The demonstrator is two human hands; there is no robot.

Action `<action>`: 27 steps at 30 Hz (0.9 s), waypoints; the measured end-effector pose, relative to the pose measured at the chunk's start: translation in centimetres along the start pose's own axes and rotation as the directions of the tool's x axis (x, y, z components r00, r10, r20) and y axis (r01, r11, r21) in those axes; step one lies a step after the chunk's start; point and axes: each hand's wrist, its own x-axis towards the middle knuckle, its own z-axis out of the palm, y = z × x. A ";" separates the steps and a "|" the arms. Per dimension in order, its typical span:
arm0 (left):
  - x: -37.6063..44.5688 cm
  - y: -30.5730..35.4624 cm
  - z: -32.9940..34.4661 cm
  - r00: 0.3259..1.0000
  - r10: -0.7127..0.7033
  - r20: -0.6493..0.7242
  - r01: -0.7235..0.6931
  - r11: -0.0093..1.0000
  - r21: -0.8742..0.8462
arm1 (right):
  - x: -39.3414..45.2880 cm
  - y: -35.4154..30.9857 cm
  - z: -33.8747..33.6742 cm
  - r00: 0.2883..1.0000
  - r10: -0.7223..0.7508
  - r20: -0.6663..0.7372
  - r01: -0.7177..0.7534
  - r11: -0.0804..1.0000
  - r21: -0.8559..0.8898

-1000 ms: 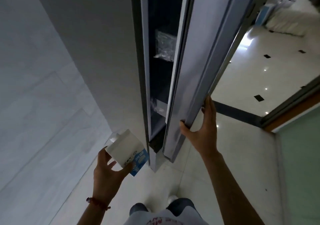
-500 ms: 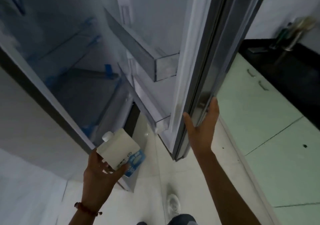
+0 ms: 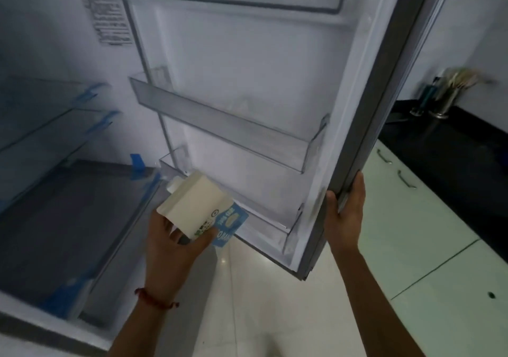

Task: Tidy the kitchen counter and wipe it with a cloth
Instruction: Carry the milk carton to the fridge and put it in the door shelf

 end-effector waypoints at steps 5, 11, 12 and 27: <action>3.8 0.2 6.4 0.998 0.043 -0.050 -0.047 0.995 -0.087 | 5.0 1.7 -0.1 1.000 0.003 -0.031 -0.003 1.000 -0.020; 8.1 -1.4 10.6 0.995 0.102 0.019 -0.101 0.994 -0.038 | 9.6 3.3 0.6 0.997 0.059 -0.040 -0.061 0.997 -0.041; 8.9 -1.7 11.1 0.993 0.110 0.046 -0.109 0.994 -0.027 | 10.1 3.4 0.7 0.997 0.068 -0.042 -0.070 0.997 -0.042; 22.1 -4.8 16.0 0.824 0.001 0.566 -0.085 0.989 0.122 | 15.0 4.5 2.7 0.978 0.194 -0.078 -0.193 0.981 0.011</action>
